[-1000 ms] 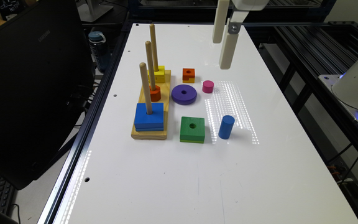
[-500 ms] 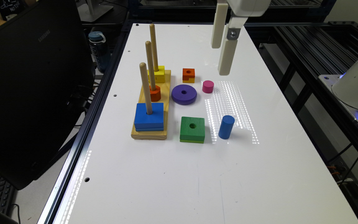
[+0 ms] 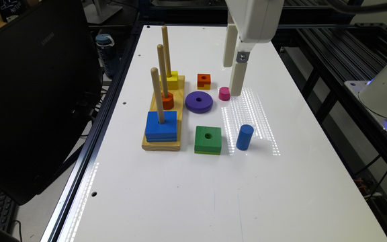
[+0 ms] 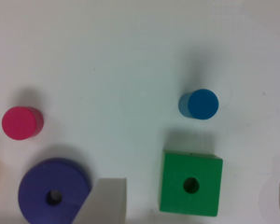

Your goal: Pick up green block.

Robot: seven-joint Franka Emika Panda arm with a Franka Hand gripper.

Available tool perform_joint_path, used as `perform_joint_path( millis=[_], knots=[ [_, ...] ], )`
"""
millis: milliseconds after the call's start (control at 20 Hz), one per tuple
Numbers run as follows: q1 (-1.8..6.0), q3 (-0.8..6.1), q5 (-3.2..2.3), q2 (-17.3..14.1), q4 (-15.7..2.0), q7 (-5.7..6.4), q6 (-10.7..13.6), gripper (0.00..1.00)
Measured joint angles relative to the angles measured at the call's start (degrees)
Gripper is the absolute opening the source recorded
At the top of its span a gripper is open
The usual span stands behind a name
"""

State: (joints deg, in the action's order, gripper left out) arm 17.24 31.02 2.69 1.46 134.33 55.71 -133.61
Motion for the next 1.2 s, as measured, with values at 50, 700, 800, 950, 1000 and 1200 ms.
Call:
perform_joint_path(
  millis=[50, 700, 800, 950, 1000, 1200],
  knots=[
    [0.0, 0.0, -0.21, -0.7, 0.64, 0.09, -1.1, 1.0],
    [0.09, -0.06, -4.38, -6.8, 2.65, 2.9, -8.5, 1.0],
    [0.11, -0.12, -5.33, -7.8, 2.61, 3.56, -9.4, 1.0],
    [0.12, -0.34, -7.02, -10.1, 2.93, 4.66, -11.2, 1.0],
    [0.13, -0.52, -8.34, -11.5, 2.96, 5.49, -12.5, 1.0],
    [0.15, -0.95, -12.59, -14.7, 2.36, 8.73, -14.7, 1.0]
  ],
)
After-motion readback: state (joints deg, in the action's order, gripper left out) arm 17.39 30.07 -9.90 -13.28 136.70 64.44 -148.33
